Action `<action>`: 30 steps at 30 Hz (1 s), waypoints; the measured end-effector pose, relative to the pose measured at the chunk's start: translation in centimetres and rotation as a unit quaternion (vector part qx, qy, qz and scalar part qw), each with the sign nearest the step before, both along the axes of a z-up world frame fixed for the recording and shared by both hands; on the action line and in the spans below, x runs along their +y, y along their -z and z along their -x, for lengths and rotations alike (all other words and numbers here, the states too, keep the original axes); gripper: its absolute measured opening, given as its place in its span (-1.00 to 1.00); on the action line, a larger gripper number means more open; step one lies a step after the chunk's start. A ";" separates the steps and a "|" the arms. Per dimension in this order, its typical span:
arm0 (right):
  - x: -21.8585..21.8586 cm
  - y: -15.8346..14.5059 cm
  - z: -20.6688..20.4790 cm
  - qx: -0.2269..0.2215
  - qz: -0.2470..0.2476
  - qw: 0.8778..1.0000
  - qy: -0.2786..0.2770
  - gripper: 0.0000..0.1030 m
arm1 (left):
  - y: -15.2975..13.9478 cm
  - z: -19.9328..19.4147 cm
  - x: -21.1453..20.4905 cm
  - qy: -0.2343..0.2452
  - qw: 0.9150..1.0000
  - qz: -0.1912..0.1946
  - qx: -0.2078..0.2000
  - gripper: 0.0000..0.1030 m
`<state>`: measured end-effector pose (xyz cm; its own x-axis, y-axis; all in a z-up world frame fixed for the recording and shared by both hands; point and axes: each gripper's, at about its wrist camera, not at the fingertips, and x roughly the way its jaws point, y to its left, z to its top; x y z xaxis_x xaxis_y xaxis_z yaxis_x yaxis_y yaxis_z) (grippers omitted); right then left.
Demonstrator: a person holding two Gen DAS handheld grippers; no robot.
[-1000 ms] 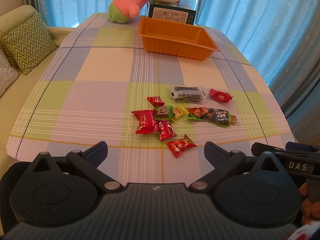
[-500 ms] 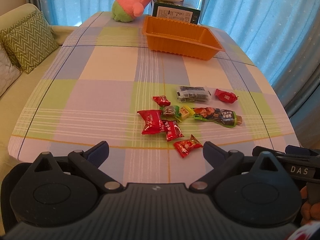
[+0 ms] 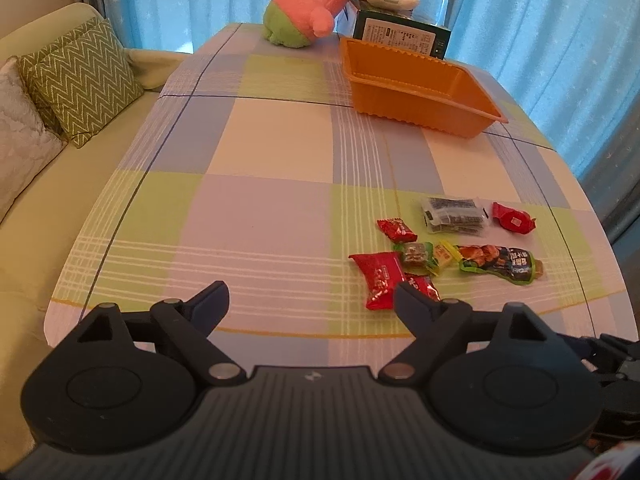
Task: Organize snacks
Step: 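Grasp a red candy wrapper with the left tool while the right tool grasps another red candy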
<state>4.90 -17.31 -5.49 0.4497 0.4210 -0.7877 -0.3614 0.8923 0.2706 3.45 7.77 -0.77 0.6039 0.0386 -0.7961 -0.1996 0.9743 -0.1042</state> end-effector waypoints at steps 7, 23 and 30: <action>2.8 2.8 -1.2 0.026 -0.027 0.999 -0.003 0.12 | 0.5 -1.4 1.1 -0.003 1.000 0.014 0.000 0.69; 4.6 3.4 -2.4 -0.026 0.053 0.998 -0.006 -0.56 | 1.3 -2.3 0.7 0.017 0.999 0.033 0.004 0.69; 2.2 2.1 -2.2 -0.040 0.042 0.998 0.022 -0.60 | 1.9 -3.0 -1.0 0.040 0.999 0.034 0.013 0.65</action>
<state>7.13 -15.12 -7.64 0.5288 0.3336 -0.7805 -0.3393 0.9259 0.1659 6.40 6.72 -2.69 0.5824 -0.0646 -0.8103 -0.1240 0.9781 -0.1671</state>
